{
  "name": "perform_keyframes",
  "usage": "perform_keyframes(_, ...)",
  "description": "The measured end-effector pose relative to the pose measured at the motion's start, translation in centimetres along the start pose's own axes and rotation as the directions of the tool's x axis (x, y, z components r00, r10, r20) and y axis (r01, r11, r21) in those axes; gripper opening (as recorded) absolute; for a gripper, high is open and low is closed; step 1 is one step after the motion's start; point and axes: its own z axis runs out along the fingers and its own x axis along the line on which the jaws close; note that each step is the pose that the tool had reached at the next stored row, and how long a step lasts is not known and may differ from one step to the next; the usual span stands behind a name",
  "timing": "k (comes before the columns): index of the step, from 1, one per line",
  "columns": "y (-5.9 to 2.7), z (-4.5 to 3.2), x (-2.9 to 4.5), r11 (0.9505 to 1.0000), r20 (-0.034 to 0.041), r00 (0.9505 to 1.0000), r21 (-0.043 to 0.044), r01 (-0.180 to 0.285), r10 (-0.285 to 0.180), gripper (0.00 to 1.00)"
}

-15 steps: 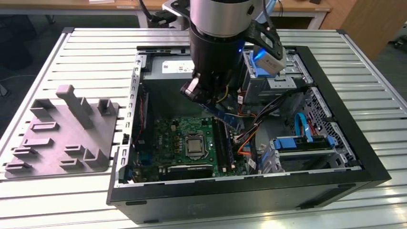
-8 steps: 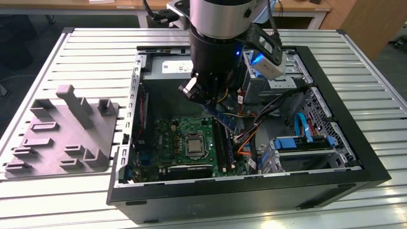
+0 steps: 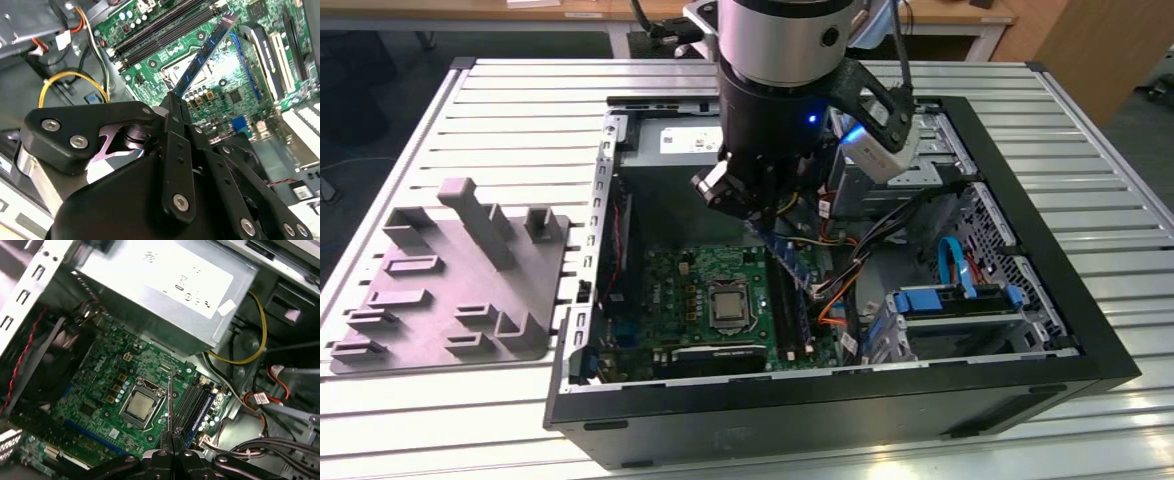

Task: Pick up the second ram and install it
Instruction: 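Insert the second ram into the second slot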

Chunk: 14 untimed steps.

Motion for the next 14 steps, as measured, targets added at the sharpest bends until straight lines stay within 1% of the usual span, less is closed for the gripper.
perform_keyframes(3, -0.01, 0.12, 0.01, 0.9985, 0.0027, 0.9985, 0.0026, -0.054, 0.054, 0.11)
perform_keyframes(5, -0.01, 0.21, 0.01, 0.9958, 0.0047, 0.9958, 0.0042, -0.091, 0.091, 0.11)
perform_keyframes(7, -0.01, 0.29, 0.01, 0.9919, 0.0066, 0.9919, 0.0058, -0.127, 0.127, 0.11)
perform_keyframes(9, -0.02, 0.37, 0.02, 0.9867, 0.0086, 0.9867, 0.0072, -0.162, 0.162, 0.11)
perform_keyframes(11, -0.02, 0.45, 0.02, 0.9802, 0.0106, 0.9802, 0.0086, -0.198, 0.198, 0.11)
perform_keyframes(14, -0.03, 0.59, 0.03, 0.9677, 0.0138, 0.9677, 0.0106, -0.252, 0.252, 0.11)
